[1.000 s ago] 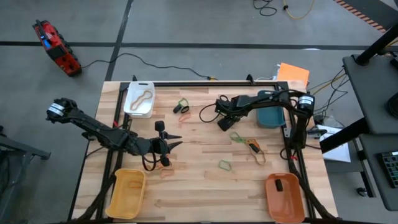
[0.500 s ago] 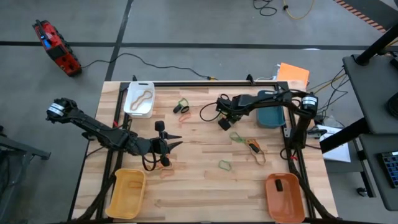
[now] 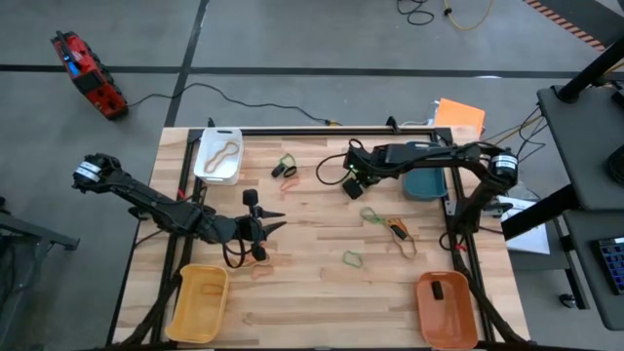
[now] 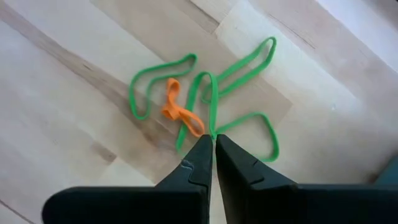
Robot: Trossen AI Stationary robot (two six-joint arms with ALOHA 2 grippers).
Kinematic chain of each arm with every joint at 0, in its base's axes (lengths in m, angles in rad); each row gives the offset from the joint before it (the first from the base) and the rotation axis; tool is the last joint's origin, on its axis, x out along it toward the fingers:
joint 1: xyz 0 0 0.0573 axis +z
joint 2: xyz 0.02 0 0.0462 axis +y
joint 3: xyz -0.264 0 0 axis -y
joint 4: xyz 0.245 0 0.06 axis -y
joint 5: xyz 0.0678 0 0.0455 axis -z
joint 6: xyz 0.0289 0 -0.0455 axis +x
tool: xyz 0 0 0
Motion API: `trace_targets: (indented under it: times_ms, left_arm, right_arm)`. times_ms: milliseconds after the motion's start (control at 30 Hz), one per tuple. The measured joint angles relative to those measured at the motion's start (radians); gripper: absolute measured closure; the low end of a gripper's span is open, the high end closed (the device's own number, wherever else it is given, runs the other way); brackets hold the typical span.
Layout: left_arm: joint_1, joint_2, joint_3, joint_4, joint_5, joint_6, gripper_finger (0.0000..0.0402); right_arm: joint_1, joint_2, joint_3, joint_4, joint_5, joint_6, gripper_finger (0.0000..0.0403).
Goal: Sort rubber bands into baskets
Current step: Put the green rubber band into the blue bin
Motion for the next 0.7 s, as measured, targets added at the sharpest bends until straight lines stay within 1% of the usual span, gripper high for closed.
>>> trace_targets:
  times_ms: [167, 267, 433, 567, 700]
  left_arm:
    - [0.0, 0.0, 0.0, -0.002, 0.0, -0.012, 0.0323]
    - [0.0, 0.0, 0.0, -0.004, 0.0, -0.012, 0.0323]
    - [0.0, 0.0, 0.0, -0.008, 0.0, -0.012, 0.0323]
    - [0.0, 0.0, 0.0, -0.008, 0.001, -0.012, 0.0323]
    - [0.0, 0.0, 0.0, -0.01, 0.001, -0.015, 0.0323]
  right_arm:
    - [-0.008, 0.049, 0.0, 0.007, -0.009, 0.015, 0.0386]
    - [-0.015, 0.089, 0.0, 0.005, -0.023, 0.02, 0.037]
    - [-0.018, 0.139, 0.0, 0.004, -0.042, 0.02, 0.0318]
    - [-0.02, 0.148, 0.0, 0.005, -0.042, 0.02, 0.0273]
    - [-0.021, 0.161, 0.0, 0.006, -0.043, 0.02, 0.0244]
